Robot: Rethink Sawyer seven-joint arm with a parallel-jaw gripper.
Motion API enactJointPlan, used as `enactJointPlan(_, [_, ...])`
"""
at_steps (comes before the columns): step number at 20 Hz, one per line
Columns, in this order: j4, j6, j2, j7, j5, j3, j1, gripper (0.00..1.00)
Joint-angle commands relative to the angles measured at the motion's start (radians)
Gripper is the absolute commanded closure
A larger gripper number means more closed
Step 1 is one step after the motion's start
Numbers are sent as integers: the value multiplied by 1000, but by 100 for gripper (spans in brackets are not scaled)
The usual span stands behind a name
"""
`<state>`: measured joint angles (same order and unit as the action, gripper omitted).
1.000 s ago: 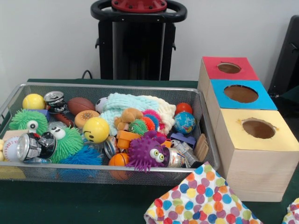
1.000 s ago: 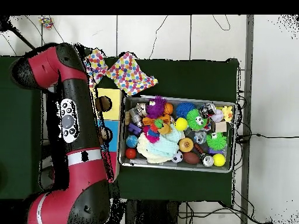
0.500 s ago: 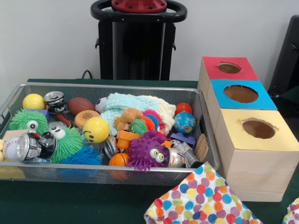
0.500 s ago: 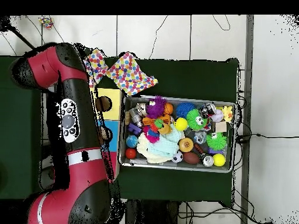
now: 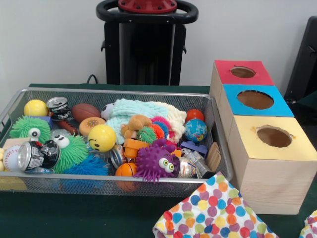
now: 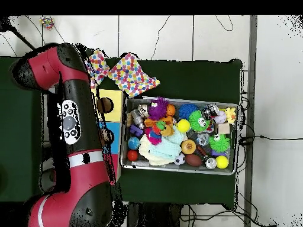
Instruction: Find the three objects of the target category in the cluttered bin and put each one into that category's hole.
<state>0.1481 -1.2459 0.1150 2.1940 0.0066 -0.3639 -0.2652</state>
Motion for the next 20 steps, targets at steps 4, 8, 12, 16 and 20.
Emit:
enactJointPlan(4, [99, -19, 8, 0, 21, 58, 39, 0])
enactJointPlan(8, [116, -31, -5, 10, 17, 53, 36, 0])
enactJointPlan(12, [156, -43, -29, 31, 20, 56, 22, 0])
enactJointPlan(16, [191, -28, -41, 28, 21, 67, 24, 0])
enactJointPlan(20, [289, -3, -82, 21, 33, 98, 24, 0])
